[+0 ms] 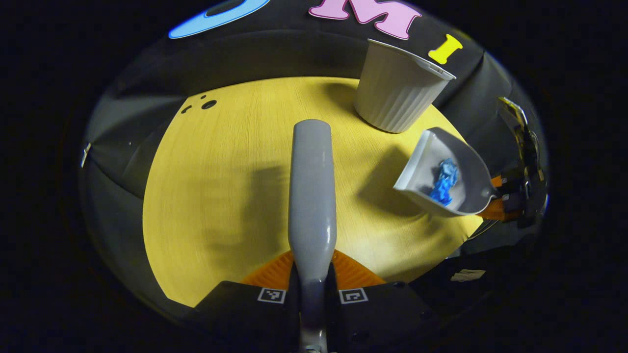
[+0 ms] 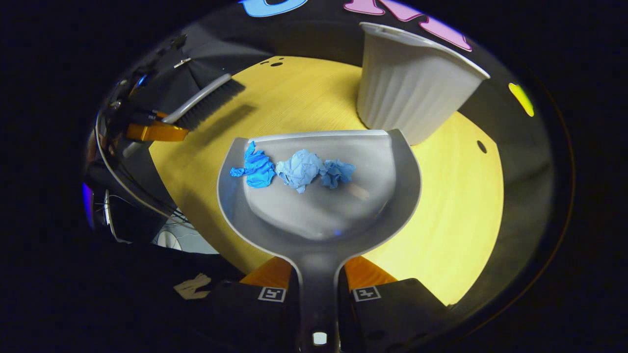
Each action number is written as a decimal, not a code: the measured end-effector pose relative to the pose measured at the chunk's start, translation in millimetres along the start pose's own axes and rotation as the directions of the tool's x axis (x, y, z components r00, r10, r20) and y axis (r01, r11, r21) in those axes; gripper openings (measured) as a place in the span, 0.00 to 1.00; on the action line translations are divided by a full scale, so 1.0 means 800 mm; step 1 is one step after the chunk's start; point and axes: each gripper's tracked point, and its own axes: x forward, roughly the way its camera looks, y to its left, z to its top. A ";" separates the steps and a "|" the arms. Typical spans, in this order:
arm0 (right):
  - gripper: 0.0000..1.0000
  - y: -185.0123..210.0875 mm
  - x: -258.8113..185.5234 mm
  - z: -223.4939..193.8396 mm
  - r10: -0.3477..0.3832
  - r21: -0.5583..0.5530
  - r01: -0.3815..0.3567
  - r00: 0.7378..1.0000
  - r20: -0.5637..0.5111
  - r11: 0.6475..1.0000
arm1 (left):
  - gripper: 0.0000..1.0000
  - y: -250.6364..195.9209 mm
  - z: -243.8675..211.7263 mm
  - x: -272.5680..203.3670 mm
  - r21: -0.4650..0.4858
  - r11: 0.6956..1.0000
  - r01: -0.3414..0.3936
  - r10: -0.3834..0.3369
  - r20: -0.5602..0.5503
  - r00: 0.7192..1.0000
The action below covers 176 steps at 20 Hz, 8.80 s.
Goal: Pick up the small broom and dustpan from the desktop, sweep the trash into the dustpan with the broom, and then empty the trash into the garbage bin.
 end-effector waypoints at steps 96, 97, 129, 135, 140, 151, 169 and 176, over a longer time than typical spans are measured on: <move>0.34 -0.322 -0.102 0.291 -0.568 0.069 0.602 0.702 0.429 0.796 | 0.26 0.040 0.082 -0.071 -0.362 0.928 0.089 -0.006 0.223 0.975; 0.34 -0.313 -0.106 0.291 -0.550 0.108 0.565 0.714 0.432 0.818 | 0.26 0.046 0.082 -0.075 -0.364 0.928 0.084 0.002 0.228 0.974; 0.34 0.103 0.078 0.050 -0.044 0.391 -0.017 0.988 0.148 0.920 | 0.26 0.142 -0.018 0.017 -0.186 0.981 -0.056 0.063 0.031 0.998; 0.34 0.076 0.139 0.026 -0.090 0.436 0.051 0.993 0.070 0.899 | 0.26 0.142 -0.011 0.038 -0.096 0.988 -0.117 0.111 -0.065 0.992; 0.35 0.080 0.167 0.014 -0.063 0.437 0.054 0.998 0.008 0.898 | 0.26 0.142 -0.019 0.035 -0.050 0.987 -0.154 0.147 -0.132 0.980; 0.51 0.065 0.180 0.018 -0.045 0.409 0.044 0.999 -0.007 0.912 | 0.32 0.129 -0.002 0.038 -0.047 0.984 -0.175 0.167 -0.137 0.976; 0.99 0.052 -0.070 0.150 -0.234 0.335 0.029 0.771 0.592 0.942 | 0.96 0.063 0.089 -0.173 -0.192 0.967 -0.168 0.244 0.505 0.828; 0.99 0.023 -0.144 0.143 -0.319 0.340 0.091 0.628 0.710 0.936 | 0.96 0.031 0.114 -0.270 -0.274 0.924 -0.266 0.381 0.711 0.591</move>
